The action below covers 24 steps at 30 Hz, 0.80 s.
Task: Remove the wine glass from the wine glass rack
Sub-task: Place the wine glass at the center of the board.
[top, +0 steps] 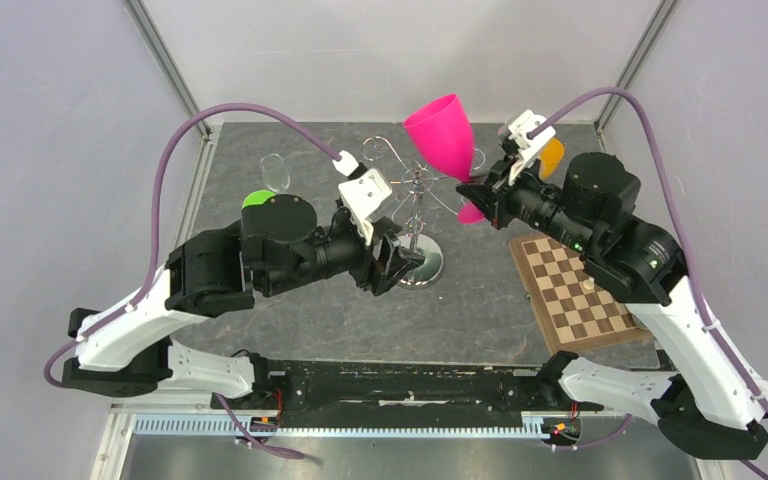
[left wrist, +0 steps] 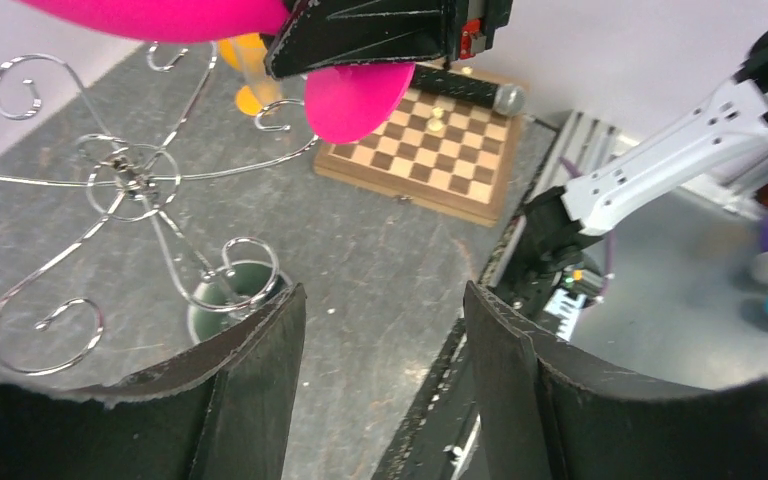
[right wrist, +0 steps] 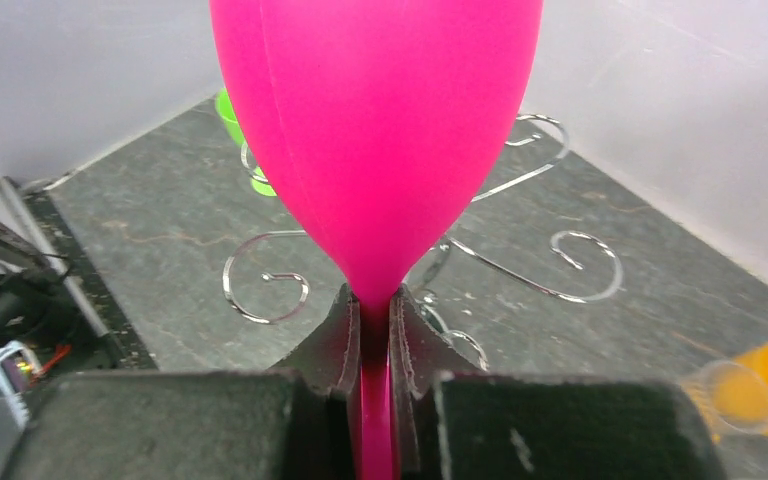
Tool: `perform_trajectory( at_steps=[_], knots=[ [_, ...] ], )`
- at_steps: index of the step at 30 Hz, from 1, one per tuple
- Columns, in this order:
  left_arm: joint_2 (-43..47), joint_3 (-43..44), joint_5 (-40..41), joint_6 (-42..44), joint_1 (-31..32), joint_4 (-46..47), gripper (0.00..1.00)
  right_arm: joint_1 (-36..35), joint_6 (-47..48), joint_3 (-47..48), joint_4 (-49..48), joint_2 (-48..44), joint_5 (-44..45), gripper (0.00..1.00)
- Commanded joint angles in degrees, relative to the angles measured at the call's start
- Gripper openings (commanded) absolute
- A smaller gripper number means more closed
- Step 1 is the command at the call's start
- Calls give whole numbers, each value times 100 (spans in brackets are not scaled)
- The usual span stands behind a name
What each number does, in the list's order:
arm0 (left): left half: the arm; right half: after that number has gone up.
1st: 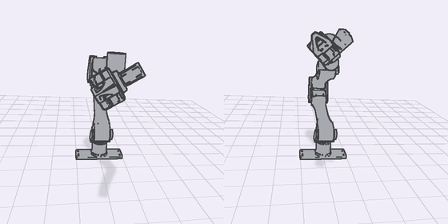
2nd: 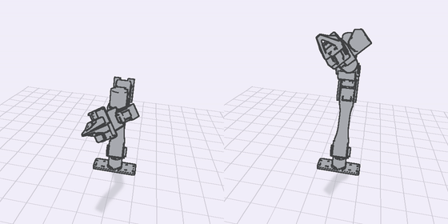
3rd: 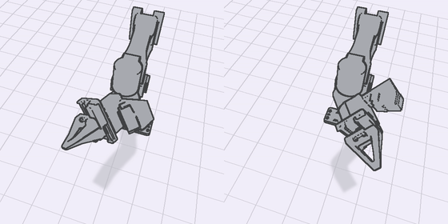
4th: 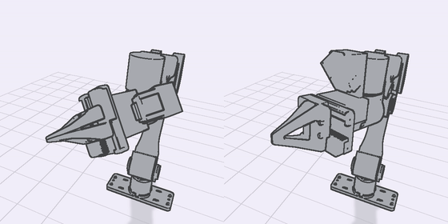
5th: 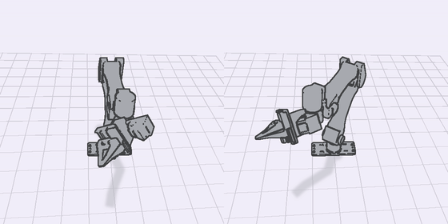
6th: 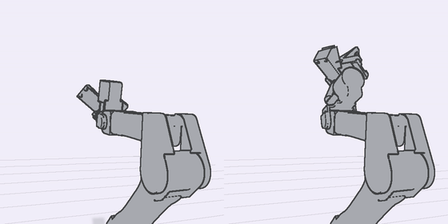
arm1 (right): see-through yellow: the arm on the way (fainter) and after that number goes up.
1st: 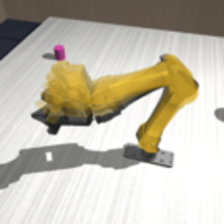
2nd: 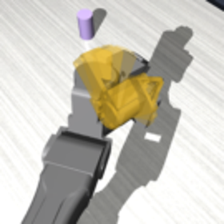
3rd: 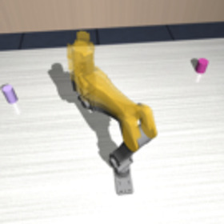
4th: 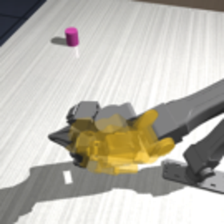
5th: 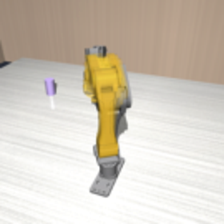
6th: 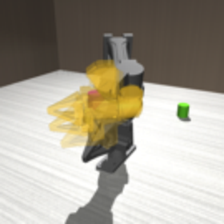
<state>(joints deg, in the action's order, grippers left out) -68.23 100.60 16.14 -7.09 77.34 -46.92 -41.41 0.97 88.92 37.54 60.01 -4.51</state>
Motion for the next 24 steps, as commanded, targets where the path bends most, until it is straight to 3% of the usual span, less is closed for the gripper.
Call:
perform_trajectory(
  at_steps=[1, 12, 24],
  knots=[
    [171, -98, -1219, -767, -516, 646, 66, -21, 575, 219, 12, -229, 787, 0],
    [187, -186, -3393, -2345, -2549, 1340, 66, -16, 1751, -307, -63, -752, 1549, 0],
    [219, -1198, -5194, -4369, -4752, 2681, 72, -16, 3490, -1353, -572, -1375, 1198, 0]
  ],
)
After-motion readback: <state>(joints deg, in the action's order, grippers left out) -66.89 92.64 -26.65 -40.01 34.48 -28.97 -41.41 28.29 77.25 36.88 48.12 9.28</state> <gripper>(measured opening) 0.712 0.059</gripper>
